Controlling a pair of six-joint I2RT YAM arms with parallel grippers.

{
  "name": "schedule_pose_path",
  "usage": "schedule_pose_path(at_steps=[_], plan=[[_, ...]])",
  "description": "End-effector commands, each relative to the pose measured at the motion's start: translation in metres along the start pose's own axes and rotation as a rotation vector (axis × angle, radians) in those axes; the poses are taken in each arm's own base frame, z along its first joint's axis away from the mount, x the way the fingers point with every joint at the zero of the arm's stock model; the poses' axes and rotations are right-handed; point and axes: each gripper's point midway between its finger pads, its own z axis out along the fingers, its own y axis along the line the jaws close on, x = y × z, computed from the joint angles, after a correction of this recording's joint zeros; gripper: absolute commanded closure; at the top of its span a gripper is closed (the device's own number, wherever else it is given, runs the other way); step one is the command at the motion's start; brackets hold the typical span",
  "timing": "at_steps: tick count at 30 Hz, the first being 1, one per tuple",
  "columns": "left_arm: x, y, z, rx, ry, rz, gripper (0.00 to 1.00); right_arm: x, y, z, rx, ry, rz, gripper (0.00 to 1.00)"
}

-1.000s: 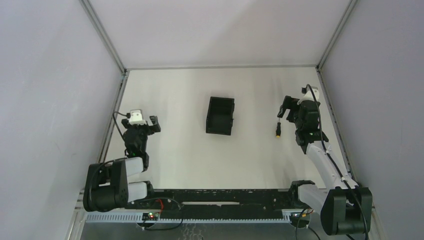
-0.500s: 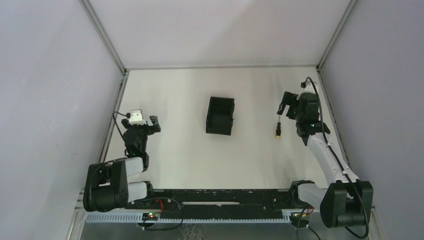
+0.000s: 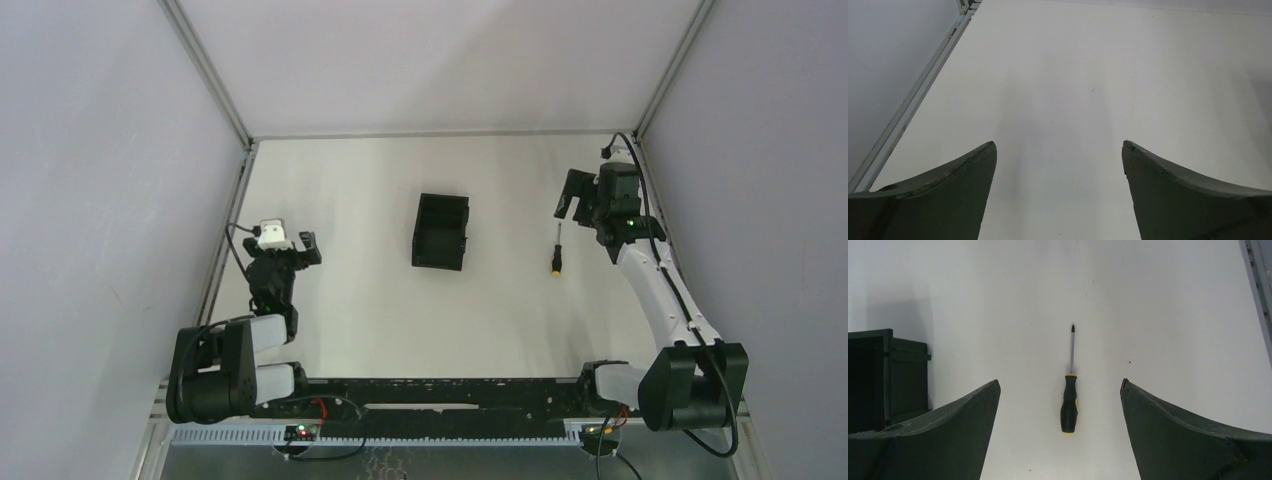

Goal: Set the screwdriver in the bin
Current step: Pick up the screwdriver from the center of the board.

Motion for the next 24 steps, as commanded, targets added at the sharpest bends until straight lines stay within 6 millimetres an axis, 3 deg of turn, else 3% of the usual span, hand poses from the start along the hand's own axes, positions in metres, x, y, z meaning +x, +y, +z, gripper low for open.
schedule_pose_path(at_steps=[1,10,24], plan=[[-0.024,-0.001,0.004,0.005,-0.088,0.018,0.00,-0.001,0.005,-0.010,-0.011,0.052,-0.030,0.01],[-0.024,-0.001,0.004,0.005,-0.088,0.018,0.00,0.018,0.010,-0.015,-0.042,0.197,-0.064,0.00],[-0.024,-0.001,0.004,0.004,-0.088,0.018,0.00,0.054,0.002,-0.008,0.020,0.418,-0.078,0.01]])
